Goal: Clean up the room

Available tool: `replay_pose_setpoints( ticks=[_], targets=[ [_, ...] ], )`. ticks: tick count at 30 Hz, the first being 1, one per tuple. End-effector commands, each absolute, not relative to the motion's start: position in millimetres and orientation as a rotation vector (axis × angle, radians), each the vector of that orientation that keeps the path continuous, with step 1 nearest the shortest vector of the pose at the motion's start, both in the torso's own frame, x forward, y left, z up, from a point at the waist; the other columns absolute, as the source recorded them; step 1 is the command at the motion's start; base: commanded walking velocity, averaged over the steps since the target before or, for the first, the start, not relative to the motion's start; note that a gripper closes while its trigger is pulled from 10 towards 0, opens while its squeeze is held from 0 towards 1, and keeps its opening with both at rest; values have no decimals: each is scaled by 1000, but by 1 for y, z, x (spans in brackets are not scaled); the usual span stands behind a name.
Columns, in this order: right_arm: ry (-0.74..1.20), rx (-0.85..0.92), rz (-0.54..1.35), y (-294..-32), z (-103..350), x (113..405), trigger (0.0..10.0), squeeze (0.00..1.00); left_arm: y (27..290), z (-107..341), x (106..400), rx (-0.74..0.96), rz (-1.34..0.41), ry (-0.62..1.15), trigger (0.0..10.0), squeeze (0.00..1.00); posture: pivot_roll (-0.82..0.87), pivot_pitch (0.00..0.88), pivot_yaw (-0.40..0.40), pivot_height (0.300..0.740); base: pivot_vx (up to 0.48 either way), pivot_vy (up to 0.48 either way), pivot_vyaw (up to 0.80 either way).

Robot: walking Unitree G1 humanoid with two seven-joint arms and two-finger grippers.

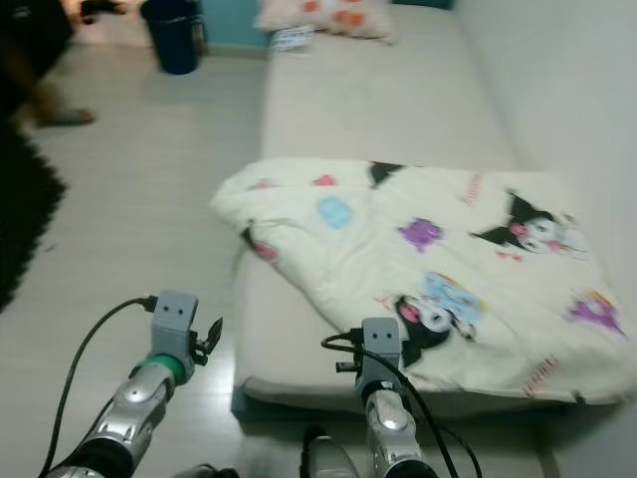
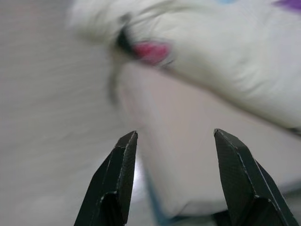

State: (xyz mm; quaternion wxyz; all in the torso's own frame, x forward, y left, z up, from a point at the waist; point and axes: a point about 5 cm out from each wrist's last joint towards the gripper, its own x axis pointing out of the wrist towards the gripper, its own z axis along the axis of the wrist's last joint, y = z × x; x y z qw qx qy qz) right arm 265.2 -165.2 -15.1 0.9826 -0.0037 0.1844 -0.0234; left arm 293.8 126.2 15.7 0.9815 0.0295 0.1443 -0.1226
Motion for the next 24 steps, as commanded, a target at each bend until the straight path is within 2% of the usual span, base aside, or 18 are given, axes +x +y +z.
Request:
replay_pose_setpoints(
  ticks=[1,8,24],
  targets=[
    [399,2,-50,-164,-21,260,10000,0,130,8,287,74,-247,322,10000,0,-18,114,35,740,0,0,-800],
    [401,10,-56,-164,-21,260,10000,0,131,9,288,81,-246,313,10000,0,-19,108,37,740,0,0,-800],
    [396,-2,-46,-165,-19,262,10000,0,135,12,288,48,-200,281,10000,0,-13,123,24,740,0,0,0]
  ],
)
